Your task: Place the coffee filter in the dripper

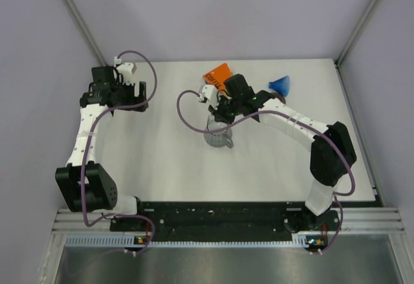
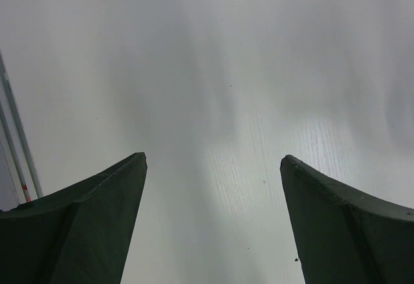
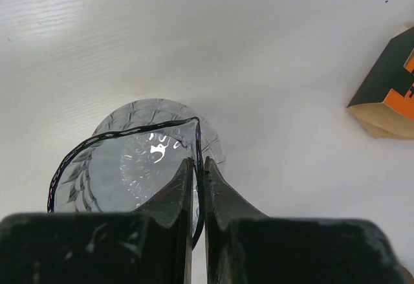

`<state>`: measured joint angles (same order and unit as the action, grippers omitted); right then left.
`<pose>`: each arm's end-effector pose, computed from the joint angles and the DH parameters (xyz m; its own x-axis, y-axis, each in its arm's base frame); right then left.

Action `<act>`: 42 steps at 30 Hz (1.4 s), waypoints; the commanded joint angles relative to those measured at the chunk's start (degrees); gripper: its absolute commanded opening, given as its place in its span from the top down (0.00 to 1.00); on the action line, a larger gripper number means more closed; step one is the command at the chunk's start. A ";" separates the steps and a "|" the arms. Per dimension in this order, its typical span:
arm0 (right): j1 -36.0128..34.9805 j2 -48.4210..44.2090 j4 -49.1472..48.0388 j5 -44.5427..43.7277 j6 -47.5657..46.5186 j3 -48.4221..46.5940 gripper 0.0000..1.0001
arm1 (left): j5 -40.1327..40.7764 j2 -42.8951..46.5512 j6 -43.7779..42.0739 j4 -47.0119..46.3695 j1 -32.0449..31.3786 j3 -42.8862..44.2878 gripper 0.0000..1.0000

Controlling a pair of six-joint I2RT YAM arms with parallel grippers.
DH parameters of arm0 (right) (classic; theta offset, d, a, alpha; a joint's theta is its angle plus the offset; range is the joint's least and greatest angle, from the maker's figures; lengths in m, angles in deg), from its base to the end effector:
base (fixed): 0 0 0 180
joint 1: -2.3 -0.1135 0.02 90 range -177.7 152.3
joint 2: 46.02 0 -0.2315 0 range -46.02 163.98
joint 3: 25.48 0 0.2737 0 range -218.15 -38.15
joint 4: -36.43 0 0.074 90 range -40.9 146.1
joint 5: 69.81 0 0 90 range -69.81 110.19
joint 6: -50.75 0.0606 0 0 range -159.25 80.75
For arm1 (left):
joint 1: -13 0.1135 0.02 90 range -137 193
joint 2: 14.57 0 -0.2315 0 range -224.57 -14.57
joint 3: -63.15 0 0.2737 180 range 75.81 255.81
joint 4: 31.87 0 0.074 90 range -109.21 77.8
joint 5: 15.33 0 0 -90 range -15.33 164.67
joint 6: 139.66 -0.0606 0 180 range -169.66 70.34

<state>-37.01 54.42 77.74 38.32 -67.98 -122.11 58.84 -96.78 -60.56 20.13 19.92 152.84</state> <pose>0.3191 0.2857 0.2297 -0.1097 -0.6802 -0.7247 -0.9405 0.3070 -0.1458 0.3537 0.0263 0.2857 -0.6689 0.1021 -0.7363 0.2074 0.9768 -0.0530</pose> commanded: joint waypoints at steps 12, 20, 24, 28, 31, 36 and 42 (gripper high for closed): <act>-4.28 9.33 2.29 4.54 -12.58 -5.60 1.00 | -0.86 2.32 -1.58 -0.40 0.20 0.66 0.10; -4.64 11.09 2.12 3.76 -11.53 -6.56 0.76 | -0.16 1.97 -1.85 -0.40 0.11 0.66 0.10; -4.90 10.22 2.29 1.03 -8.10 -8.67 0.52 | -0.07 1.88 -2.02 -0.22 0.20 0.66 0.10; -4.90 7.49 1.24 -3.17 -3.54 -11.57 0.42 | -0.51 1.62 -2.02 -0.22 0.11 0.75 0.10; -4.37 5.03 -1.12 -9.59 -0.55 -12.63 0.36 | -1.21 1.44 -1.76 -0.22 0.11 0.57 0.10; 1.15 -0.76 -10.86 -15.46 8.67 -7.82 0.13 | -1.48 1.71 -1.76 -0.22 0.11 0.22 0.10; 13.09 -1.75 -14.77 -35.26 26.50 -2.16 0.04 | -1.74 1.97 -1.76 -0.48 0.11 -0.39 0.10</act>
<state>-32.16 53.39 66.61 17.44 -56.38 -125.26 58.40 -96.04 -61.83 20.78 19.92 152.82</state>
